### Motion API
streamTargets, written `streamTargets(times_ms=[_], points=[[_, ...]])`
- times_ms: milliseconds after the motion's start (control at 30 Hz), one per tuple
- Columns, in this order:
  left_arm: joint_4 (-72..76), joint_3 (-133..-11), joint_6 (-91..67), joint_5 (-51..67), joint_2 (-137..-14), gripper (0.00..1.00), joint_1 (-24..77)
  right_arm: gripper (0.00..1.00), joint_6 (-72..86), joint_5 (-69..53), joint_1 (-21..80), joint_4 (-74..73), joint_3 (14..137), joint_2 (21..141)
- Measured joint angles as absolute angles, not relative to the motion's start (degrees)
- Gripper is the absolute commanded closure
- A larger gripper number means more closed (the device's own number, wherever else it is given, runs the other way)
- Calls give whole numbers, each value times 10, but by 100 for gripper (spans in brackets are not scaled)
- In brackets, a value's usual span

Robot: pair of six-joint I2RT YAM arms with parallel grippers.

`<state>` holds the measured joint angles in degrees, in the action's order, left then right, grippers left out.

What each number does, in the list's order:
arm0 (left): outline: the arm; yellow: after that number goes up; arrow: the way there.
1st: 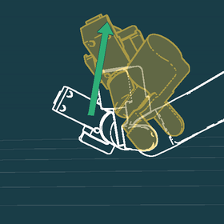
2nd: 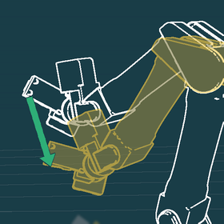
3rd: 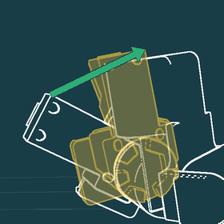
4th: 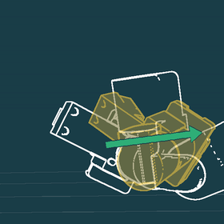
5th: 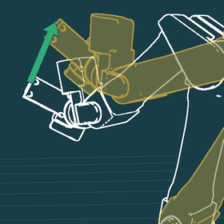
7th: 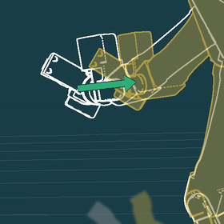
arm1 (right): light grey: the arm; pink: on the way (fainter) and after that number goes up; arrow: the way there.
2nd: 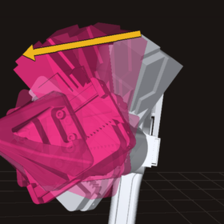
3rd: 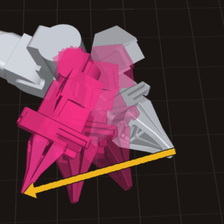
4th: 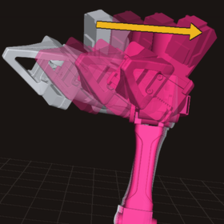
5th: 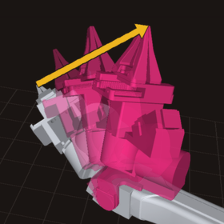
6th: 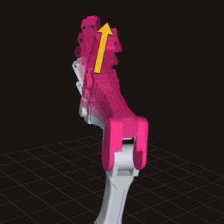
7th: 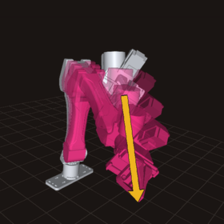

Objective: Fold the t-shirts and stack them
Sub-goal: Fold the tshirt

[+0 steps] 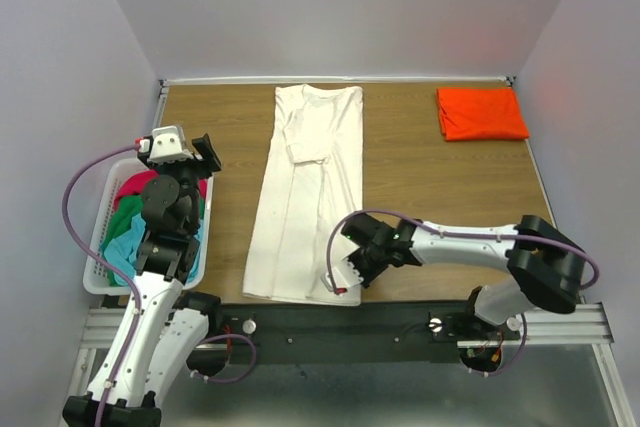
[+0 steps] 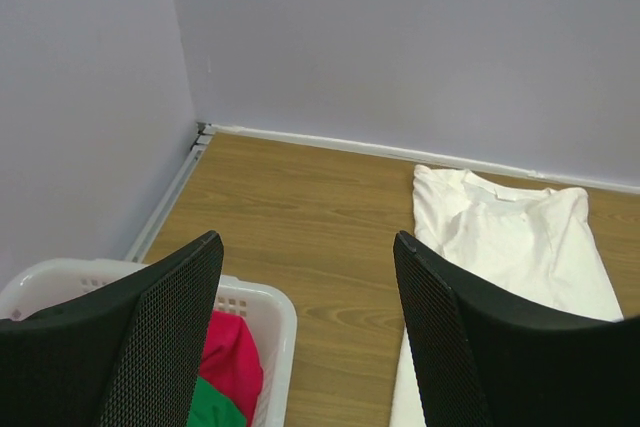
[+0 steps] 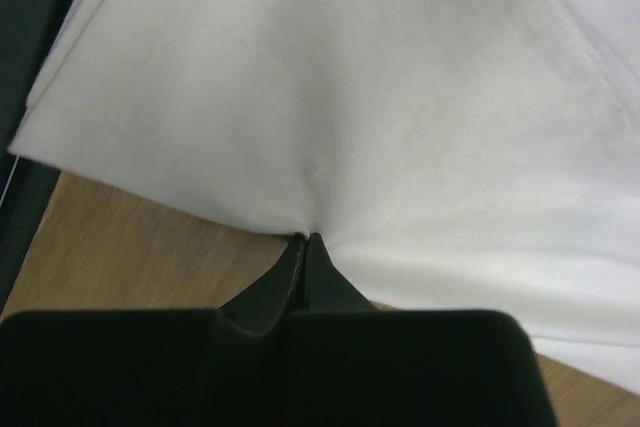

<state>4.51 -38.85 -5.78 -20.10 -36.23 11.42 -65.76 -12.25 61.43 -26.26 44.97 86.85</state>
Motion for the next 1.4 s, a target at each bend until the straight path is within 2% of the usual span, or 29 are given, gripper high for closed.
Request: streamTargets(times_ms=[133, 233, 333, 500, 633, 867, 1033, 1333, 1400], points=[[52, -389, -58, -172, -375, 23, 114, 87, -665, -105, 581, -318, 392, 788], [59, -388, -60, -139, -392, 23, 114, 62, -665, -96, 552, -356, 367, 738], [68, -388, -69, -94, -418, 23, 114, 54, -665, -91, 526, -380, 355, 704], [81, -392, -114, 15, -511, 23, 114, 49, -658, -84, 467, -417, 348, 637], [86, -416, -166, 95, -623, 29, 114, 43, -641, -86, 417, -421, 347, 592], [81, -489, -232, 172, -824, 34, 119, 26, -553, -102, 329, -380, 326, 534], [49, -592, -247, 171, -946, 36, 126, 20, -476, -100, 291, -324, 327, 545], [-47, -785, -239, 100, -1117, 37, 128, 20, -357, -180, 194, -256, 427, 670], [-70, -828, -232, 83, -1154, 41, 128, 19, -340, -198, 177, -244, 434, 688]])
